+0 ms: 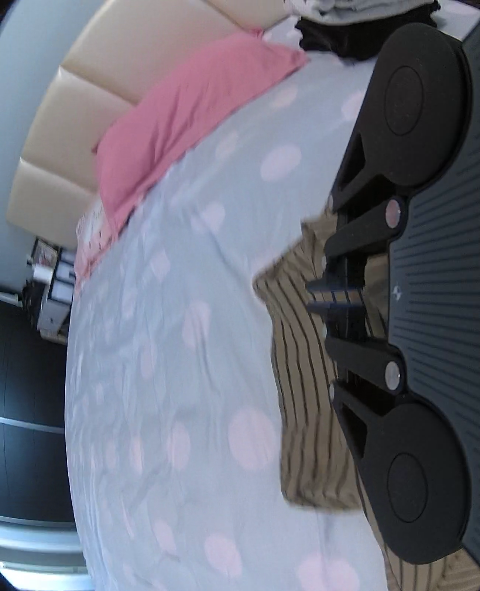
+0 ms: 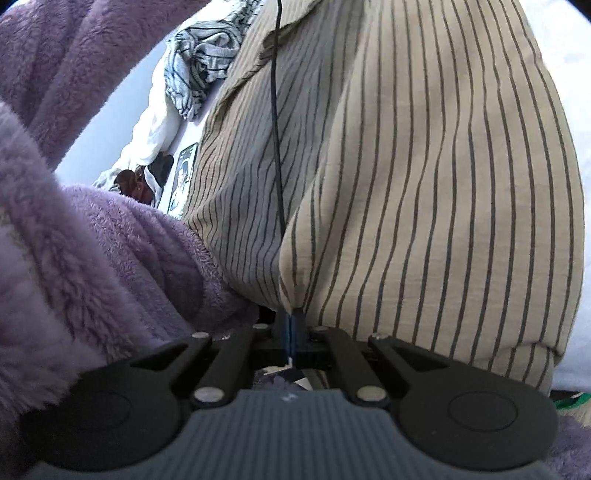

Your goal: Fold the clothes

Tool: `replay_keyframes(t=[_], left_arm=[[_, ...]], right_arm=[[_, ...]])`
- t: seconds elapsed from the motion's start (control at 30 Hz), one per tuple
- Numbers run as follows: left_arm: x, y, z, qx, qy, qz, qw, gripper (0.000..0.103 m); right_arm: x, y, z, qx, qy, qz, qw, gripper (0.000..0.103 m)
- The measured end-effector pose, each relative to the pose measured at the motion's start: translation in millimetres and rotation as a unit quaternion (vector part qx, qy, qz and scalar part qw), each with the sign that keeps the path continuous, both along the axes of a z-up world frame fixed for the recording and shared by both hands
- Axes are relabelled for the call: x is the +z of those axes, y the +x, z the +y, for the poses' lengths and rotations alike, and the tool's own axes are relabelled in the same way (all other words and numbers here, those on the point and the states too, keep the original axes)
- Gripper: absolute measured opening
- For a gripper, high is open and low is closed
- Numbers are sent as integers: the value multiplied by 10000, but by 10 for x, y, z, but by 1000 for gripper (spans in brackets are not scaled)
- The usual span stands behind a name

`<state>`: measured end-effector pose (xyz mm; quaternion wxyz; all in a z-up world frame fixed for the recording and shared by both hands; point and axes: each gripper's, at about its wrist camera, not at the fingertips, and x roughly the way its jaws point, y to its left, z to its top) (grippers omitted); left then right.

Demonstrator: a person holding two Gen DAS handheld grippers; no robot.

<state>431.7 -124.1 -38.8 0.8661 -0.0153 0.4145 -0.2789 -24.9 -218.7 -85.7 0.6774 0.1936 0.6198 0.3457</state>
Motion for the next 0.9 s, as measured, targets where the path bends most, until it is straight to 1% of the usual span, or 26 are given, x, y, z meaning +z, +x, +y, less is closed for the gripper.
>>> replay_keyframes(t=[0.03,0.07,0.17,0.2,0.3,0.33,0.37,0.4,0.43,0.5,0.63,0.7,0.77,0.8,0.87,0.9], left_arm=[[-17,12,-45,-53,-21,15,10000,33],[-33,24,-91,-106,-42,31,9999,38],[-83,60,-226,-264,-105,77,9996,39],[-111,71,-288,-339,-74,79,9994,39],[-239,97,-467,-484,239,53,9985,39],[-280,107,-494,-536,262,104,9982,30],[-321,118,-521,-587,285,155,9977,11],[-352,122,-542,-618,315,163,9975,4],[-363,116,-556,-647,321,117,9973,1],[-362,101,-577,-724,255,7,9970,0],[-297,183,-606,-522,143,-251,9982,0],[-282,264,-619,-412,64,-244,9988,0],[-291,312,-656,-375,100,-274,9989,0],[-299,327,-679,-401,128,-261,9988,0],[-345,349,-711,-461,237,-56,9986,0],[-361,363,-699,-365,309,37,9989,1]], right_arm=[[-5,6,7,12,15,5,10000,3],[-11,11,12,30,33,8,10000,3],[-42,34,-14,13,73,62,10000,4],[-54,39,-46,-6,91,89,9999,4],[-90,62,-93,-59,138,141,9998,4],[-101,70,-105,-78,149,155,9997,4],[-115,78,-115,-98,161,174,9997,4],[-129,84,-121,-107,176,200,9996,4],[-144,90,-127,-115,192,226,9995,4],[-177,100,-126,-91,237,289,9993,4],[-236,114,-85,12,313,383,9988,3],[-253,123,-64,53,338,404,9986,3],[-271,129,-53,67,352,439,9984,3],[-279,131,-45,77,351,457,9983,3],[-290,135,-30,99,347,480,9982,3],[-291,134,-27,111,348,482,9982,3]])
